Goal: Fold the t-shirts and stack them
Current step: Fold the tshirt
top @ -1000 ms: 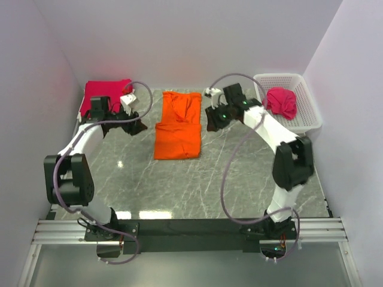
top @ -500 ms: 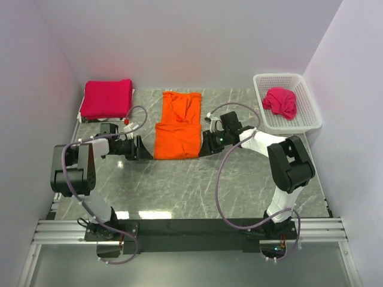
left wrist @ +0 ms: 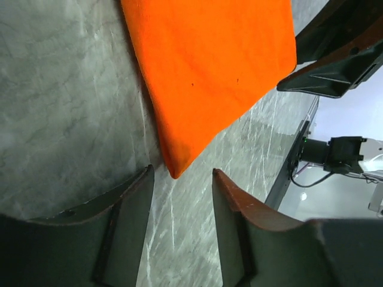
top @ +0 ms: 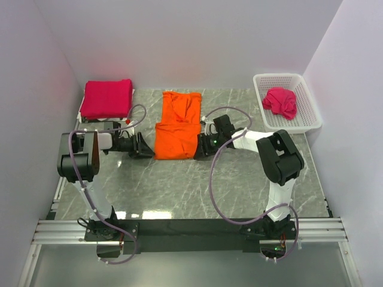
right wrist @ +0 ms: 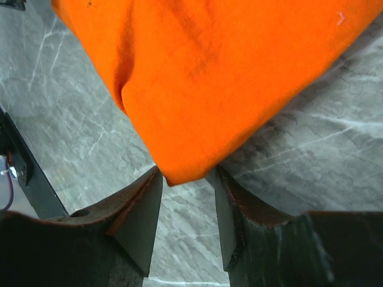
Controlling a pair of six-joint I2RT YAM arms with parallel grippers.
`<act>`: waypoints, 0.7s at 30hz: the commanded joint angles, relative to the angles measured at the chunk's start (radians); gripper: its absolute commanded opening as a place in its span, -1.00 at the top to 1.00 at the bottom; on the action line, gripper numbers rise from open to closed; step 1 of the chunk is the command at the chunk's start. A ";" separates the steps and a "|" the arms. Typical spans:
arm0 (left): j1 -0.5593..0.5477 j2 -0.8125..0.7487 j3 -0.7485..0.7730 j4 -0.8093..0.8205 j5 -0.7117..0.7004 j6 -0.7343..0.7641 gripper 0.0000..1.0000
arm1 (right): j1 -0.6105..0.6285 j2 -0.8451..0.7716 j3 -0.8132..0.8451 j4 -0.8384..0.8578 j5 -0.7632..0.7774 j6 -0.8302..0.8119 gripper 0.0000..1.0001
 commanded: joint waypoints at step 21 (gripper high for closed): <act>-0.062 0.103 0.079 -0.134 -0.154 0.052 0.82 | 0.023 0.054 0.137 -0.129 0.037 -0.060 1.00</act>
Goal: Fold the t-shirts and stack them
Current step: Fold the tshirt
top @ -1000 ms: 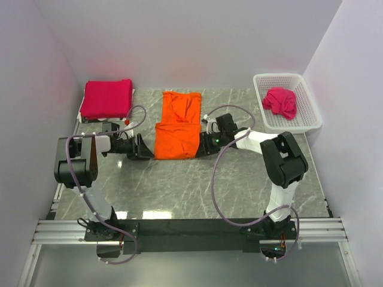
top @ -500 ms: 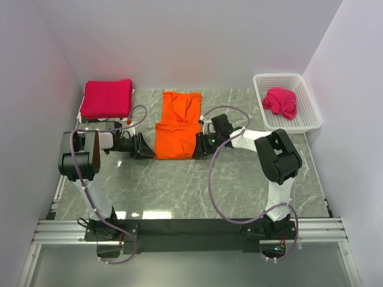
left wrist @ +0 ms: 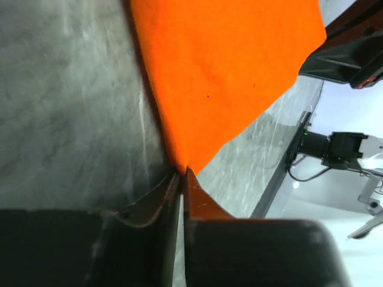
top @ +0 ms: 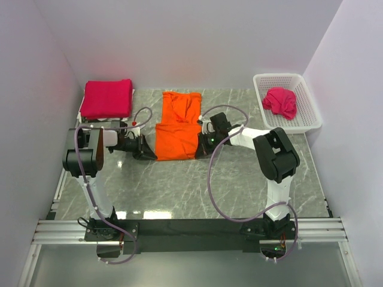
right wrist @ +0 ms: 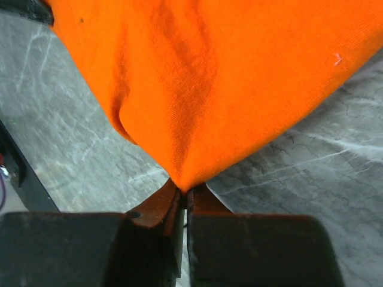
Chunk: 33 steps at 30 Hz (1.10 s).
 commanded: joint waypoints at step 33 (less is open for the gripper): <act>0.070 -0.099 0.194 -0.703 -0.183 0.466 0.36 | 0.103 -0.121 0.107 -0.697 0.170 -0.466 0.19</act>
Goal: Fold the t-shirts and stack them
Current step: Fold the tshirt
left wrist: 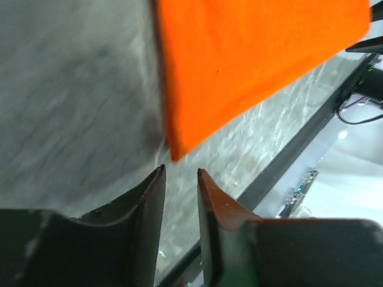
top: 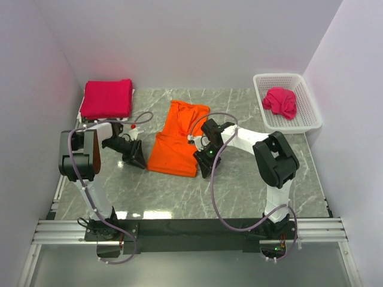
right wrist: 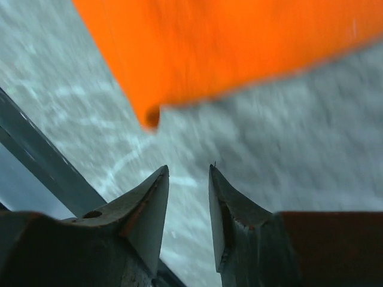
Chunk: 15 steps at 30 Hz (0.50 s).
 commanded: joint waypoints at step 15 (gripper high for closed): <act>-0.031 0.078 0.253 0.403 0.296 -0.225 0.49 | -0.040 0.086 0.277 0.131 -0.115 0.159 0.54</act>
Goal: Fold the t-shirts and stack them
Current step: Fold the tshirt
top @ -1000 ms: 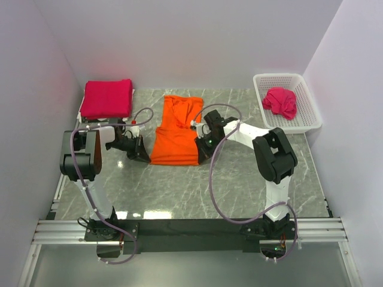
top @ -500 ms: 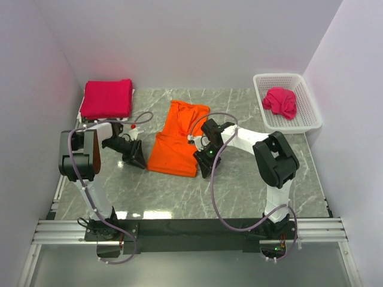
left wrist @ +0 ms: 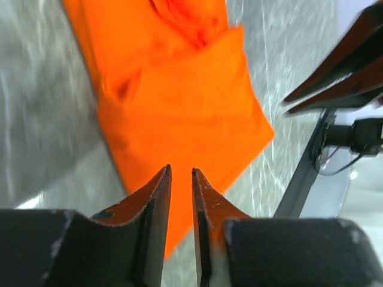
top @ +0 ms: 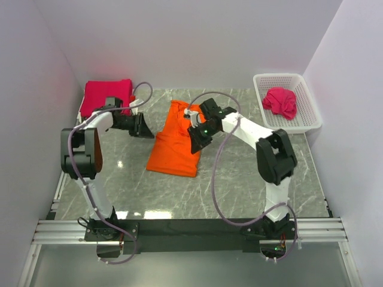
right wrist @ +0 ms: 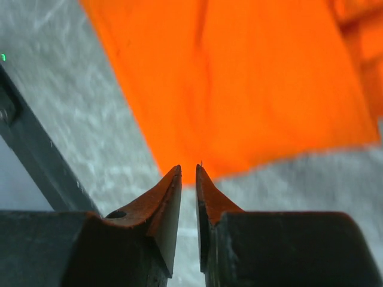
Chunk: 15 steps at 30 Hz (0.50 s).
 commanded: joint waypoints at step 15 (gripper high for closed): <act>-0.052 0.281 0.128 0.586 0.034 -0.501 0.37 | -0.129 0.372 0.419 0.044 0.201 0.041 0.42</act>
